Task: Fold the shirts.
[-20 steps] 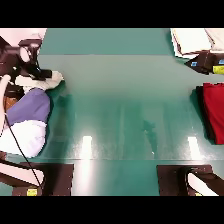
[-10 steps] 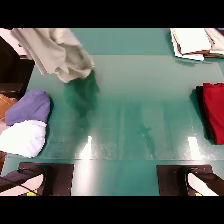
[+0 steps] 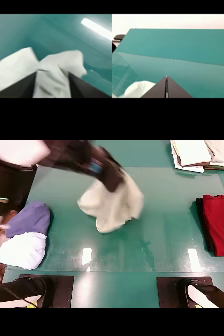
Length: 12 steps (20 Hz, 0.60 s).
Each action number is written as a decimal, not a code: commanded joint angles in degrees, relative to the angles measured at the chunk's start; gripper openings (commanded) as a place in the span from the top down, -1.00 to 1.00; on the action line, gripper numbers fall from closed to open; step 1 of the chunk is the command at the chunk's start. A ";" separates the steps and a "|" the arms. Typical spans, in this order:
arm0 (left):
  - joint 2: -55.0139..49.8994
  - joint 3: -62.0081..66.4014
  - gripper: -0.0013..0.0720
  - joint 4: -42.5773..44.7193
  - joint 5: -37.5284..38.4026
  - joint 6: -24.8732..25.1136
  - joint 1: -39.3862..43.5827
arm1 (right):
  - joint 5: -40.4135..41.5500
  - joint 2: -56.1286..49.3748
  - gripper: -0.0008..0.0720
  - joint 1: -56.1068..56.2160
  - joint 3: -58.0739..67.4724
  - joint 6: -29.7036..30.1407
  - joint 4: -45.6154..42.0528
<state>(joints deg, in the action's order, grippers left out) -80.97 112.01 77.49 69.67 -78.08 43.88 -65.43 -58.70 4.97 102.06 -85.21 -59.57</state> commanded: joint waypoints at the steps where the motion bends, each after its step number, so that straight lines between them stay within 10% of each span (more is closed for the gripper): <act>1: -6.34 -0.15 -0.38 -4.33 -6.01 1.57 3.82 | -0.63 0.13 0.93 0.00 1.22 0.00 -0.63; 12: -12.00 -11.82 -0.38 -5.38 -2.16 -5.90 -31.80 | -3.82 -0.28 0.93 0.07 1.03 -0.02 -0.52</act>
<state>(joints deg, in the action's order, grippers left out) -90.41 105.01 75.94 67.68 -83.09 19.51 -67.64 -58.89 4.97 103.09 -85.21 -60.12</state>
